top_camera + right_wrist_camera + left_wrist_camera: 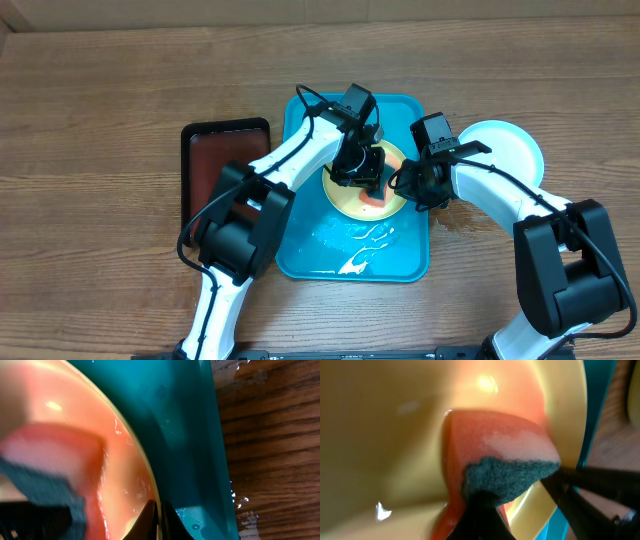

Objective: Clean dirty plates on tray and stack at the side
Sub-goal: 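Return the sponge to the black tray with the left gripper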

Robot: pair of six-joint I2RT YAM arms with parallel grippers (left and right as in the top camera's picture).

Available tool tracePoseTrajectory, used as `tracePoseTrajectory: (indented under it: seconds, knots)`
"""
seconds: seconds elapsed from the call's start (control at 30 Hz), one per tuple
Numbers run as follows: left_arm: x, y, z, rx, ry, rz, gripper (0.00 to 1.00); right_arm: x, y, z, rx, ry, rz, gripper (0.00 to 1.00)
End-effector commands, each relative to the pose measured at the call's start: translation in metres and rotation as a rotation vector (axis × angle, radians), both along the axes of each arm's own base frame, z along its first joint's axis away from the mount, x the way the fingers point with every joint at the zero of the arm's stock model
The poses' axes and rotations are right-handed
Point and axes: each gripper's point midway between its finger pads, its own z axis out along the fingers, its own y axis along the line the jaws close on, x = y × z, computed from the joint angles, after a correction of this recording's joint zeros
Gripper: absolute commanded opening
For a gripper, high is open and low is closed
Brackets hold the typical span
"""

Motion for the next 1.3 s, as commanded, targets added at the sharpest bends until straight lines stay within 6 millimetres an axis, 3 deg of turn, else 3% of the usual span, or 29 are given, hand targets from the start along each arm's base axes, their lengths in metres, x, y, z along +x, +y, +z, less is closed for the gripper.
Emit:
tracePoseTrajectory:
  seconds: [0.0, 0.2, 0.3, 0.37, 0.4, 0.47, 0.57, 0.63, 0.83, 0.93, 0.97, 1.1, 1.27]
  knots:
    - [-0.004, 0.011, 0.009, 0.052, -0.020, -0.033, 0.04, -0.009, -0.011, -0.014, -0.067, 0.032, 0.016, 0.04]
    - [0.009, 0.074, 0.070, 0.203, -0.123, 0.081, 0.04, -0.009, -0.011, -0.014, -0.067, 0.031, 0.016, 0.04]
    - [0.013, 0.117, 0.112, 0.244, -0.175, 0.165, 0.04, -0.009, -0.011, -0.014, -0.068, 0.031, 0.016, 0.04]
    - [0.016, 0.148, 0.133, 0.288, -0.213, 0.227, 0.04, -0.009, -0.011, -0.014, -0.068, 0.031, 0.016, 0.04]
    - [0.017, 0.181, 0.148, 0.349, -0.243, 0.291, 0.04, -0.009, -0.011, -0.014, -0.068, 0.031, 0.016, 0.04]
    - [0.016, 0.217, 0.158, 0.416, -0.251, 0.360, 0.04, -0.009, -0.011, -0.014, -0.068, 0.031, 0.017, 0.04]
    - [0.012, 0.260, 0.154, 0.486, -0.209, 0.440, 0.04, -0.007, -0.010, -0.014, -0.073, 0.018, 0.069, 0.04]
    - [0.008, 0.275, 0.141, 0.500, -0.171, 0.465, 0.04, -0.006, -0.010, -0.013, -0.078, 0.005, 0.114, 0.04]
    - [-0.001, 0.300, 0.072, 0.529, -0.122, 0.502, 0.04, -0.011, -0.004, -0.011, -0.049, 0.018, 0.177, 0.04]
    - [-0.007, 0.305, 0.050, 0.533, -0.110, 0.523, 0.06, -0.012, -0.003, -0.004, -0.050, 0.028, 0.193, 0.04]
    - [-0.008, 0.306, 0.047, 0.534, -0.109, 0.525, 0.11, -0.011, -0.003, 0.002, -0.054, 0.026, 0.212, 0.04]
    - [-0.007, 0.307, 0.053, 0.516, -0.106, 0.537, 0.34, -0.004, 0.007, 0.035, -0.064, -0.015, 0.326, 0.04]
    - [0.000, 0.313, 0.086, 0.480, -0.112, 0.585, 0.45, 0.008, 0.031, 0.092, -0.104, -0.104, 0.460, 0.04]
